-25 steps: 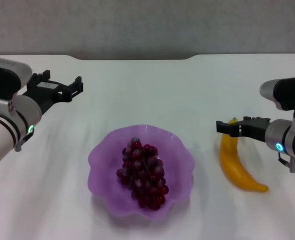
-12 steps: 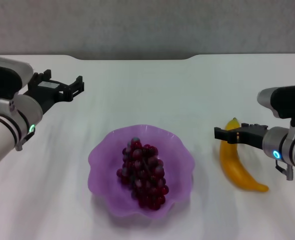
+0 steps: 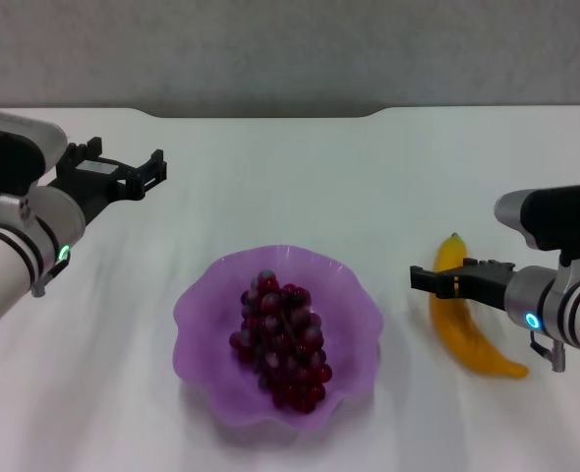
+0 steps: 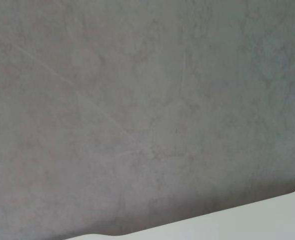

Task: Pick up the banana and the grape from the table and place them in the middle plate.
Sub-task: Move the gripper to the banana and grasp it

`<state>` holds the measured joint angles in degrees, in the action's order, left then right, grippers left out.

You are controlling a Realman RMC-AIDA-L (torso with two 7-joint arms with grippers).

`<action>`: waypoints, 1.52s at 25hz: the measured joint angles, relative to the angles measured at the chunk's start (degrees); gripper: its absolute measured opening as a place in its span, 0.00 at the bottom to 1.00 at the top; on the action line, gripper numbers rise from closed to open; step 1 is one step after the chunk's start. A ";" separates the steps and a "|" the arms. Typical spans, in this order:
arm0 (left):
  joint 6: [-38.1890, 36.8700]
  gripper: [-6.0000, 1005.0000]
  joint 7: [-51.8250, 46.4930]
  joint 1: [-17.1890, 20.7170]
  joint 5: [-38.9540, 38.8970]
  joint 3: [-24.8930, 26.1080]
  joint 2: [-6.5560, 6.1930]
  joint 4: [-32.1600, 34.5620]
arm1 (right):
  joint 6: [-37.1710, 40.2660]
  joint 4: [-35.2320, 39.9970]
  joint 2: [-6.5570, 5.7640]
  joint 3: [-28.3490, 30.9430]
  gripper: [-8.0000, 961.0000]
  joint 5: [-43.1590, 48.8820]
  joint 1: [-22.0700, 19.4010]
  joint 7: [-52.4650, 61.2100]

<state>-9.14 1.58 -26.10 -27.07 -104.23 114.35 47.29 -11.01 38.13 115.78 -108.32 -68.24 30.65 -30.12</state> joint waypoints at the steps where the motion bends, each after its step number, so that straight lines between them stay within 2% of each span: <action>1: 0.00 0.88 0.00 0.00 0.00 0.00 0.00 -0.01 | 0.04 0.00 0.00 -0.06 0.88 -0.01 -0.07 0.13; 11: 0.02 0.88 0.02 0.19 0.00 0.00 -0.01 -0.59 | 1.19 0.45 -0.07 -0.35 0.85 -0.05 -0.86 0.24; 27: 0.09 0.88 1.39 -0.03 0.00 0.39 0.44 -0.62 | 2.24 -0.88 0.06 -5.40 0.80 -0.14 -1.13 2.53; 38: 0.07 0.88 1.41 0.11 0.00 0.51 0.52 -0.62 | 3.69 -0.95 0.06 -6.68 0.77 -0.14 -1.18 3.88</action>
<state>-9.07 2.99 -25.99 -27.07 -103.72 114.87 46.67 -7.32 37.19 115.84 -115.00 -68.38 29.47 -26.24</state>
